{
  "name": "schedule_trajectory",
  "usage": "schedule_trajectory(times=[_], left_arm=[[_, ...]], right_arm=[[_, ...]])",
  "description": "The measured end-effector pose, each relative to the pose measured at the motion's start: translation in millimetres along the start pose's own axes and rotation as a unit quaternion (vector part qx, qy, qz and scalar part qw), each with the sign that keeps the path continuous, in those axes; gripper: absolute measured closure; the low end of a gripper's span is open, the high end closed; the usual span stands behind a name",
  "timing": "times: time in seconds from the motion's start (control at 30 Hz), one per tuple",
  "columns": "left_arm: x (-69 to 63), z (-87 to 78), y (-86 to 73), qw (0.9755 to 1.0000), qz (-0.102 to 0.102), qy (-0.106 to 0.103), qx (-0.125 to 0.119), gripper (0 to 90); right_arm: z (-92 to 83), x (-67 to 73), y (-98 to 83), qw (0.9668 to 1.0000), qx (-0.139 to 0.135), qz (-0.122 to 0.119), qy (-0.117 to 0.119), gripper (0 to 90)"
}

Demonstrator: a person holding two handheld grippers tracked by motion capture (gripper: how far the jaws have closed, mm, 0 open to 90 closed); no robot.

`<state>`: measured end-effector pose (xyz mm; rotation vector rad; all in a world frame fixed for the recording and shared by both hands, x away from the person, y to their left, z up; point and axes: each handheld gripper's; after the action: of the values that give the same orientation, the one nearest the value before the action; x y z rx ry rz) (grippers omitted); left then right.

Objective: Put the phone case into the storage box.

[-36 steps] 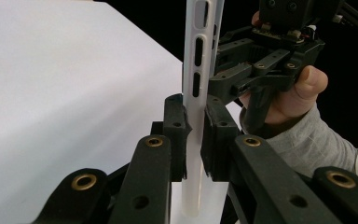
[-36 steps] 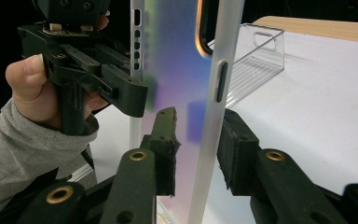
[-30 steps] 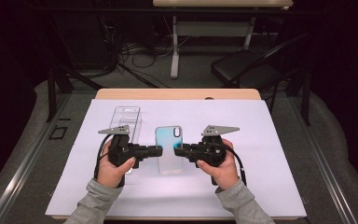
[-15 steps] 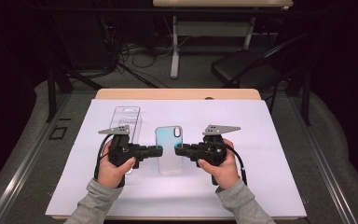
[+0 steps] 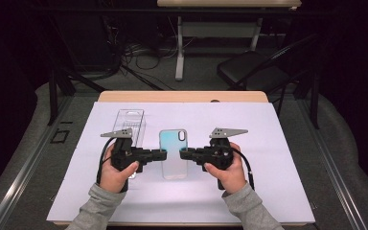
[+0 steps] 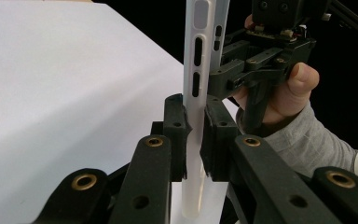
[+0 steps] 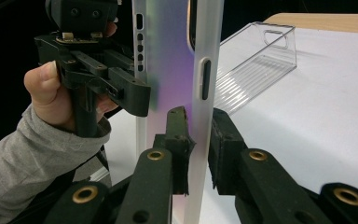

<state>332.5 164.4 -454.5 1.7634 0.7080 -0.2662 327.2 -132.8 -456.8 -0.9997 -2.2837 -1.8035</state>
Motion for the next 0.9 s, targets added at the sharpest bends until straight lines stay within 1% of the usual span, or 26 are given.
schedule_trajectory(times=[0.23,0.43,0.9], left_arm=[[0.2,-1.3,0.5,1.0000,0.002,-0.004,-0.002,81.9],[-0.4,-2.3,0.9,1.0000,0.004,-0.008,-0.001,81.9],[-0.7,-2.3,1.1,0.9999,0.009,-0.008,0.002,81.9]], right_arm=[[-1.1,-0.5,0.1,0.9999,0.000,0.003,0.013,81.4],[-1.2,-1.2,0.3,0.9998,-0.004,0.000,0.021,81.7],[-1.9,-1.5,0.3,0.9997,-0.002,-0.003,0.025,81.9]])
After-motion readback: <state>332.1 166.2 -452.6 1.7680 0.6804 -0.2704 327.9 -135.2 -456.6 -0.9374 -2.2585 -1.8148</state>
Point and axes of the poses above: each handheld gripper's, and its own axes: z roughly forward along the jaws, y roughly out of its top, x roughly to its left
